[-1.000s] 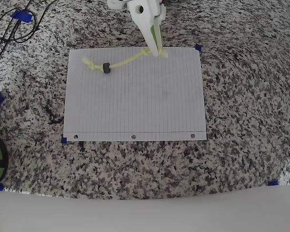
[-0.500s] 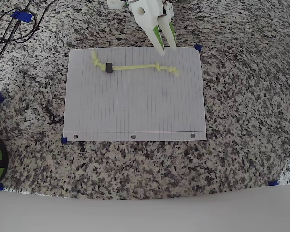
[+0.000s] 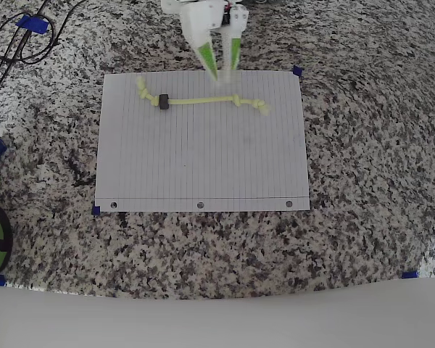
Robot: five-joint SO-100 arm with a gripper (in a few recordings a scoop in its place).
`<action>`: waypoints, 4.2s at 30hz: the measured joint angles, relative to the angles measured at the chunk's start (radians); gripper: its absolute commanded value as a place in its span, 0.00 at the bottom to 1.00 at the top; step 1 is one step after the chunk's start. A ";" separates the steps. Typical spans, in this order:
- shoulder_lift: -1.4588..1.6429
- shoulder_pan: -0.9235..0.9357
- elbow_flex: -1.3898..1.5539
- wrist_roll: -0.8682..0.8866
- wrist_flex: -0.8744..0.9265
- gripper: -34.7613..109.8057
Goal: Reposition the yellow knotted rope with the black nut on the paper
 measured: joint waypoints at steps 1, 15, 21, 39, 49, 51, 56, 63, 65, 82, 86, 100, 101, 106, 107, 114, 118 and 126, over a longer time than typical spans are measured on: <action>-0.032 0.029 -0.029 -0.052 0.014 0.24; -0.626 0.364 -0.233 -0.833 0.084 0.24; -0.765 0.436 -0.264 -1.046 0.063 0.24; -1.049 0.500 -0.362 -1.215 -0.028 0.24; -1.135 0.538 -0.413 -1.215 -0.110 0.24; -1.155 0.548 -0.430 -1.218 -0.124 0.24; -1.172 0.541 -0.449 -1.221 -0.129 0.24; -1.015 0.543 -0.407 -1.221 -0.026 0.24; -0.927 0.543 -0.353 -1.221 -0.015 0.24; -0.164 0.457 -0.132 -1.516 0.103 0.24; -0.041 0.388 -0.071 -1.560 0.127 0.24; 0.158 0.249 0.060 -1.910 0.278 0.24; 0.172 0.252 0.071 -1.911 0.295 0.24; 0.250 0.252 0.143 -1.914 0.327 0.24; 0.253 0.255 0.153 -1.914 0.331 0.24; 0.262 0.295 0.179 -1.914 0.334 0.24; 0.264 0.302 0.181 -1.907 0.345 0.24; 0.264 0.302 0.181 -1.839 0.390 0.24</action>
